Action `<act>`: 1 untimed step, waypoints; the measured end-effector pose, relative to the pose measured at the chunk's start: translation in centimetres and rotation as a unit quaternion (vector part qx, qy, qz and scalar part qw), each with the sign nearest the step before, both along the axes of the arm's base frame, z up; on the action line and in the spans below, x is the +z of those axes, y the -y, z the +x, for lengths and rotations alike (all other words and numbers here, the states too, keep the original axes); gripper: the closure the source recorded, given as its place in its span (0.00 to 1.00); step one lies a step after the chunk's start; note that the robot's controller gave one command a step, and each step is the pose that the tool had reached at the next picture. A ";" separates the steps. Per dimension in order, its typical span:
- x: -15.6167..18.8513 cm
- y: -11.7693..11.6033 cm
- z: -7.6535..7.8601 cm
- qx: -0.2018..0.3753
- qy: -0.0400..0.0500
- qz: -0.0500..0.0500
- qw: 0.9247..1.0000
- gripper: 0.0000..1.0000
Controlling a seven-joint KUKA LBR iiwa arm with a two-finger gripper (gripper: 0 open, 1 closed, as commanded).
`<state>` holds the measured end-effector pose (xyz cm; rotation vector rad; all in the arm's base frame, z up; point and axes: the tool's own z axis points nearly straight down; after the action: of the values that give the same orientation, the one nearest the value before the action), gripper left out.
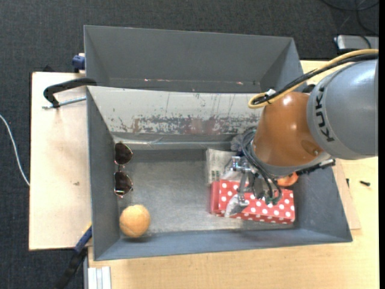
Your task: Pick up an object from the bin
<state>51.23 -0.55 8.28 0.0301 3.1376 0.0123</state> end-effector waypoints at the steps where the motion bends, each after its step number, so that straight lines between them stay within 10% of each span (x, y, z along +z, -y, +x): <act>1: -0.1 0.1 -0.2 0.001 -0.003 -0.001 1.000 0.00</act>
Offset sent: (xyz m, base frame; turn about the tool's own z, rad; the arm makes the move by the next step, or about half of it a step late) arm 0.0000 0.0000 0.0000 0.0000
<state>51.01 -0.61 8.18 0.0260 3.1437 0.0101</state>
